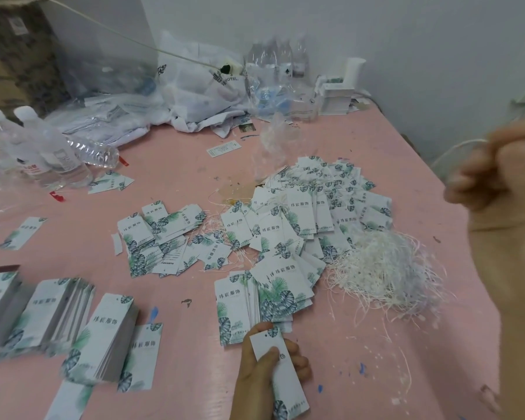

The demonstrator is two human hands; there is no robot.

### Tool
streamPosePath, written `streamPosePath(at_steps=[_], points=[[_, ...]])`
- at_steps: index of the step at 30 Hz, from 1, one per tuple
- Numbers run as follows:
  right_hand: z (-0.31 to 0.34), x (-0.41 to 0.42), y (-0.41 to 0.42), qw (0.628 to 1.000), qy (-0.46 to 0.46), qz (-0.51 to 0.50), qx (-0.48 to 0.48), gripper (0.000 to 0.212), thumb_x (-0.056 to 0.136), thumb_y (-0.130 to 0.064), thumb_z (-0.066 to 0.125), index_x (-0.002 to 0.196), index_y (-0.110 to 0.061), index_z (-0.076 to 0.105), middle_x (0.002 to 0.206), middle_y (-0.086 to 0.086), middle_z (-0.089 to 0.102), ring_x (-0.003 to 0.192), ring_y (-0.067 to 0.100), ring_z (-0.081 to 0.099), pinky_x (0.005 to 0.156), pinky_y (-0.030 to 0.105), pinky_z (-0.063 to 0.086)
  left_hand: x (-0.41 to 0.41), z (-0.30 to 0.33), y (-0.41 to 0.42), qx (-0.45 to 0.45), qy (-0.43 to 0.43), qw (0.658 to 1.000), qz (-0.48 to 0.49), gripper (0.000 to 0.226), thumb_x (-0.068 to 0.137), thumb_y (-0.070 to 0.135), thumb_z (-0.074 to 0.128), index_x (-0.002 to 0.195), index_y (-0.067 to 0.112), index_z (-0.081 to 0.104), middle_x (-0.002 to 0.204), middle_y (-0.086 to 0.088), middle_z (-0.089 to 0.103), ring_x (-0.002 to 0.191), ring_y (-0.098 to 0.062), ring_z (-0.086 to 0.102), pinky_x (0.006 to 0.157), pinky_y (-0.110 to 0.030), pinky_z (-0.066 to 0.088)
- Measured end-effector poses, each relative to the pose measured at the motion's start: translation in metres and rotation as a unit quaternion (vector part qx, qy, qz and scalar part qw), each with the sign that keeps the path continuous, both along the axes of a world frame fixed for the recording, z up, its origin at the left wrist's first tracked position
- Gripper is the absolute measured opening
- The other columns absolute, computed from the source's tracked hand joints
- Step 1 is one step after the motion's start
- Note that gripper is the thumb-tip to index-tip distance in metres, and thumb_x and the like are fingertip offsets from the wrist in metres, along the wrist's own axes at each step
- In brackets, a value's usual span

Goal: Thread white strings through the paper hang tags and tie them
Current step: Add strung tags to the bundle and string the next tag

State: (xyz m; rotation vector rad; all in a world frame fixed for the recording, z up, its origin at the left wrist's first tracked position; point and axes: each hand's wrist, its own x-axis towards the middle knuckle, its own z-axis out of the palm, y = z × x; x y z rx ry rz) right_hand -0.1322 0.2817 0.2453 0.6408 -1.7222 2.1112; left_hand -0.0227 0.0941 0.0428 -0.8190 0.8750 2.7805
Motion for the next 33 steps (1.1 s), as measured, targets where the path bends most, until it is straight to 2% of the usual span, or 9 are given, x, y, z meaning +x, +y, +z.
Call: streamPosePath(at_steps=[3, 6, 10, 14, 18, 21, 24, 27, 33], points=[[-0.015, 0.005, -0.007, 0.999, 0.006, -0.02, 0.037, 0.012, 0.081, -0.04, 0.07, 0.091, -0.033, 0.072, 0.094, -0.016, 0.069, 0.085, 0.008, 0.06, 0.081, 0.025, 0.047, -0.001, 0.004, 0.001, 0.005, -0.005, 1.0, 0.011, 0.039, 0.077, -0.012, 0.047, 0.108, 0.011, 0.053, 0.072, -0.031, 0.056, 0.053, -0.034, 0.053, 0.053, -0.041, 0.045], [-0.073, 0.013, -0.021, 0.976, -0.179, -0.011, 0.124, 0.016, 0.084, -0.013, 0.066, 0.087, -0.024, 0.076, 0.098, -0.002, 0.075, 0.097, 0.015, 0.068, 0.092, 0.034, 0.051, 0.0, -0.001, 0.0, -0.006, -0.012, 1.0, 0.004, 0.036, 0.088, -0.013, 0.038, 0.111, 0.009, 0.053, 0.076, -0.032, 0.057, 0.058, -0.035, 0.054, 0.057, -0.041, 0.046], [-0.135, 0.03, -0.036, 0.909, -0.403, 0.074, 0.074, 0.026, 0.091, 0.001, 0.053, 0.085, -0.011, 0.076, 0.085, 0.016, 0.073, 0.072, 0.022, 0.068, 0.065, 0.025, 0.057, 0.003, 0.0, -0.002, -0.046, 0.015, 0.999, -0.015, 0.033, 0.094, -0.012, 0.038, 0.117, 0.006, 0.054, 0.081, -0.036, 0.061, 0.064, -0.04, 0.06, 0.06, -0.045, 0.052], [-0.163, 0.043, -0.052, 0.867, -0.482, 0.125, -0.019, 0.018, 0.084, -0.001, 0.058, 0.081, -0.006, 0.076, 0.072, 0.015, 0.067, 0.055, 0.015, 0.059, 0.051, 0.021, 0.05, 0.002, -0.004, -0.003, -0.106, 0.021, 0.994, -0.007, 0.03, 0.095, -0.007, 0.04, 0.113, 0.006, 0.061, 0.086, -0.037, 0.066, 0.065, -0.042, 0.066, 0.056, -0.045, 0.057], [-0.175, 0.053, -0.06, 0.866, -0.485, 0.125, 0.005, 0.024, 0.09, 0.008, 0.054, 0.084, -0.002, 0.075, 0.068, 0.017, 0.064, 0.051, 0.013, 0.054, 0.047, 0.02, 0.045, -0.001, -0.012, -0.005, -0.215, 0.013, 0.976, -0.019, 0.039, 0.093, 0.003, 0.042, 0.09, 0.022, 0.076, 0.09, -0.024, 0.074, 0.08, -0.04, 0.072, 0.073, -0.046, 0.058], [-0.178, 0.058, -0.062, 0.882, -0.451, 0.105, 0.087, 0.022, 0.088, 0.006, 0.061, 0.086, -0.008, 0.077, 0.071, 0.02, 0.068, 0.054, 0.014, 0.053, 0.049, 0.02, 0.045, -0.001, -0.008, -0.005, -0.269, 0.021, 0.962, -0.029, 0.029, 0.083, 0.02, 0.053, 0.1, 0.029, 0.075, 0.099, -0.012, 0.077, 0.093, -0.031, 0.073, 0.082, -0.044, 0.056], [-0.177, 0.06, -0.065, 0.898, -0.401, 0.062, 0.172, 0.024, 0.085, 0.001, 0.069, 0.085, -0.022, 0.078, 0.062, 0.004, 0.068, 0.052, 0.011, 0.055, 0.052, 0.018, 0.046, 0.001, -0.008, -0.005, -0.323, 0.04, 0.945, -0.039, 0.028, 0.093, 0.012, 0.059, 0.101, 0.034, 0.073, 0.097, -0.002, 0.078, 0.087, -0.019, 0.074, 0.069, -0.028, 0.057], [-0.174, 0.062, -0.069, 0.908, -0.354, 0.02, 0.224, 0.028, 0.084, -0.004, 0.071, 0.081, -0.03, 0.077, 0.062, 0.001, 0.068, 0.052, 0.006, 0.055, 0.055, 0.014, 0.045, 0.002, -0.004, -0.006, -0.345, 0.044, 0.938, -0.015, 0.032, 0.093, -0.006, 0.057, 0.104, 0.021, 0.07, 0.091, -0.001, 0.078, 0.079, -0.016, 0.074, 0.06, -0.02, 0.056], [-0.174, 0.067, -0.082, 0.923, -0.304, -0.019, 0.234, 0.028, 0.085, -0.001, 0.07, 0.085, -0.029, 0.073, 0.079, -0.011, 0.072, 0.071, 0.003, 0.064, 0.067, 0.011, 0.049, 0.0, -0.005, -0.005, -0.334, 0.032, 0.942, 0.022, 0.044, 0.085, -0.011, 0.066, 0.098, 0.03, 0.073, 0.092, -0.009, 0.077, 0.083, -0.028, 0.074, 0.068, -0.037, 0.061]])
